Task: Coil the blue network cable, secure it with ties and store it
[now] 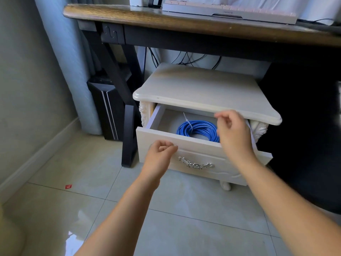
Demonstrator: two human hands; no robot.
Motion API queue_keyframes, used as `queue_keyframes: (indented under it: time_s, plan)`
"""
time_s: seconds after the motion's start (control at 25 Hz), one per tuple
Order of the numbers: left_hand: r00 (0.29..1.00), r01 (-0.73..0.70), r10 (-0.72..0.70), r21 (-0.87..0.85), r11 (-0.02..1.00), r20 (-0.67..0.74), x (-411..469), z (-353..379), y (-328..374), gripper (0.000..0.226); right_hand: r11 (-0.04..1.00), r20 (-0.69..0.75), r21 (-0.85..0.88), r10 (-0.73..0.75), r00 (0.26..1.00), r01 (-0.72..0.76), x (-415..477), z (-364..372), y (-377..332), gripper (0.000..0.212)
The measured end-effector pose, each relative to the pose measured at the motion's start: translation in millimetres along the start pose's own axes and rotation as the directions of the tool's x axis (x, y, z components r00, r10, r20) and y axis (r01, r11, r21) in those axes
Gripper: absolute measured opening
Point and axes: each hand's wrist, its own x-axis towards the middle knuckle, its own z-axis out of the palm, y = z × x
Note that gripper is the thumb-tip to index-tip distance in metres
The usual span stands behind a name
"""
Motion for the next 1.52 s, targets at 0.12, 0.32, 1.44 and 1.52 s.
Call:
queue_keyframes:
  time_s: [0.12,0.32,1.44,1.52]
  plan:
    - [0.973,-0.203,0.224,0.274,0.94,-0.049,6,3,-10,0.013,0.945,0.011,-0.276,-0.18,0.984,0.176,-75,-12,23,0.02]
    - [0.927,-0.336,0.372,0.561,0.757,0.054,17,6,-20,0.038,0.718,0.109,-0.662,-0.192,0.975,0.216,-55,-7,82,0.028]
    - [0.877,-0.468,0.199,0.869,0.157,0.437,97,56,7,0.076,0.723,0.412,-0.691,0.357,0.838,0.031,32,-2,83,0.064]
    - [0.857,-0.483,0.269,0.867,0.121,0.44,78,55,20,0.072,0.743,0.366,-0.668,0.278,0.888,0.042,32,-17,67,0.061]
